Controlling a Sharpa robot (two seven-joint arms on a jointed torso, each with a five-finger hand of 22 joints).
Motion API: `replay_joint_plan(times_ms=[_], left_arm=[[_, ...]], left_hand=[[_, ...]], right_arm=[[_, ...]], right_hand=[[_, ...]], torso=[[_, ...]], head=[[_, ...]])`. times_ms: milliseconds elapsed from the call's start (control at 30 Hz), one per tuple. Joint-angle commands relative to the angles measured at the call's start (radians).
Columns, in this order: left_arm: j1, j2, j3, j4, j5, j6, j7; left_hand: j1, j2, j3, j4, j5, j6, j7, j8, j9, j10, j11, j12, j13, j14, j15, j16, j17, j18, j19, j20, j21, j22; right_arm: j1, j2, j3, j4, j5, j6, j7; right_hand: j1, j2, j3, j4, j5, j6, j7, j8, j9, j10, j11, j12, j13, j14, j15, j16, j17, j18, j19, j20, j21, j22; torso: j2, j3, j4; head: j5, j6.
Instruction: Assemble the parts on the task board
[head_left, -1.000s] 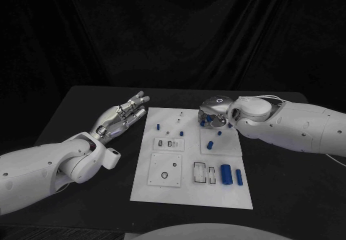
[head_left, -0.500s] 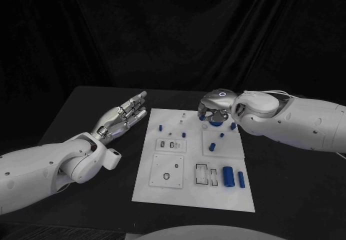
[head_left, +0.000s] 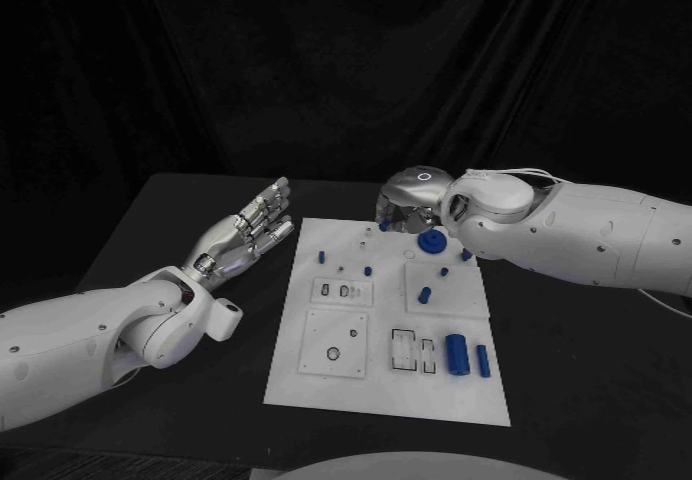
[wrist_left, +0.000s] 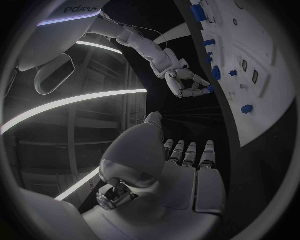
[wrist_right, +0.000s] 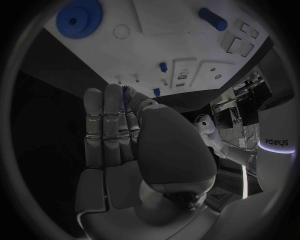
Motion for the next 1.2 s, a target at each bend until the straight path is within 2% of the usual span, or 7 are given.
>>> replay_joint_plan(times_ms=[33, 200, 500, 667, 767, 1067, 1200], left_arm=[[0.003, 0.002, 0.001, 0.001, -0.001, -0.002, 0.029], [0.003, 0.005, 0.001, 0.000, -0.001, 0.001, 0.027], [0.003, 0.011, 0.001, -0.004, -0.001, 0.007, 0.025], [0.003, 0.014, 0.001, -0.007, -0.001, 0.010, 0.024], [0.003, 0.016, 0.001, -0.009, -0.001, 0.011, 0.023], [0.003, 0.015, 0.001, -0.009, -0.001, 0.013, 0.021], [0.003, 0.014, 0.001, -0.009, -0.001, 0.013, 0.020]], left_hand=[[0.006, -0.005, -0.003, 0.003, -0.003, 0.001, -0.009, -0.003, 0.000, 0.001, 0.007, -0.005, 0.000, 0.000, 0.008, -0.004, -0.001, 0.009, -0.002, 0.007, 0.003, 0.001], [0.007, -0.004, -0.003, 0.003, -0.002, 0.005, -0.016, -0.002, 0.000, 0.000, 0.014, -0.007, 0.000, 0.000, 0.008, -0.004, -0.001, 0.009, -0.002, 0.008, 0.003, 0.001], [0.008, -0.004, -0.002, 0.002, 0.000, 0.011, -0.016, -0.001, 0.002, 0.000, 0.018, -0.007, 0.000, 0.000, 0.008, -0.004, -0.001, 0.009, -0.001, 0.008, 0.003, 0.001], [0.011, -0.004, -0.001, 0.000, 0.003, 0.027, 0.000, 0.002, 0.004, 0.000, 0.022, -0.007, 0.000, 0.000, 0.008, -0.004, -0.001, 0.009, -0.001, 0.009, 0.004, 0.001], [0.012, -0.004, -0.001, -0.001, 0.003, 0.032, 0.006, 0.003, 0.005, 0.000, 0.023, -0.008, 0.000, 0.000, 0.009, -0.004, -0.001, 0.009, -0.001, 0.009, 0.004, 0.001], [0.012, -0.004, -0.001, -0.001, 0.004, 0.038, 0.008, 0.004, 0.006, 0.000, 0.024, -0.008, 0.000, 0.000, 0.009, -0.004, -0.001, 0.009, -0.001, 0.009, 0.004, 0.001], [0.013, -0.004, -0.001, -0.002, 0.005, 0.042, 0.010, 0.005, 0.007, 0.000, 0.025, -0.007, 0.000, 0.000, 0.009, -0.004, -0.001, 0.009, -0.001, 0.010, 0.004, 0.001]], right_arm=[[0.001, 0.022, 0.001, -0.024, 0.008, -0.007, -0.009], [-0.004, 0.053, 0.001, -0.064, 0.009, -0.005, -0.005], [-0.018, 0.098, 0.001, -0.149, 0.009, -0.004, -0.007], [-0.026, 0.110, 0.001, -0.175, 0.009, -0.004, -0.010], [-0.032, 0.119, 0.001, -0.191, 0.009, -0.003, -0.010], [-0.044, 0.147, 0.001, -0.225, 0.009, 0.001, -0.006], [-0.047, 0.155, 0.002, -0.232, 0.009, -0.001, -0.004]], right_hand=[[-0.004, -0.002, -0.001, 0.005, 0.003, -0.004, 0.000, -0.005, 0.001, -0.003, -0.002, -0.005, -0.001, 0.010, 0.000, -0.003, 0.000, -0.013, 0.006, 0.000, 0.004, 0.002], [-0.004, -0.003, 0.000, 0.005, 0.004, -0.006, 0.001, -0.008, 0.000, -0.006, -0.001, -0.006, -0.001, 0.010, 0.001, -0.003, 0.000, -0.014, 0.007, 0.000, 0.007, 0.006], [-0.003, -0.005, 0.003, 0.004, 0.008, -0.013, 0.004, -0.015, -0.003, -0.014, 0.003, -0.008, -0.001, 0.009, 0.003, -0.005, 0.000, -0.014, 0.006, 0.001, 0.005, 0.008], [-0.003, -0.007, 0.003, 0.005, 0.008, -0.016, 0.005, -0.018, -0.004, -0.018, 0.004, -0.009, -0.002, 0.008, 0.004, -0.006, 0.000, -0.015, 0.006, 0.002, 0.006, 0.011], [-0.006, -0.007, 0.005, 0.008, 0.008, -0.019, 0.006, -0.023, -0.005, -0.023, 0.005, -0.008, -0.001, 0.018, 0.005, 0.014, 0.021, -0.025, 0.029, 0.003, 0.047, 0.062], [-0.009, -0.007, 0.005, 0.010, 0.006, -0.021, 0.006, -0.025, -0.006, -0.024, 0.005, -0.008, -0.001, 0.020, 0.005, 0.013, 0.018, -0.024, 0.028, 0.004, 0.046, 0.061], [-0.009, -0.007, 0.005, 0.011, 0.006, -0.021, 0.006, -0.026, -0.006, -0.024, 0.005, -0.008, -0.001, 0.020, 0.005, 0.014, 0.019, -0.025, 0.029, 0.004, 0.047, 0.063]], torso=[[0.000, 0.0003, -0.0019], [0.001, 0.0016, -0.0007], [0.000, 0.0017, -0.0032], [-0.001, 0.0017, -0.0023], [-0.001, 0.0015, -0.0033], [-0.001, 0.0020, -0.0008], [-0.002, 0.0010, -0.0035]], head=[[-0.001, 0.001], [-0.003, 0.005], [0.000, 0.000], [0.002, 0.001], [0.004, -0.001], [0.000, 0.000], [0.002, -0.003]])
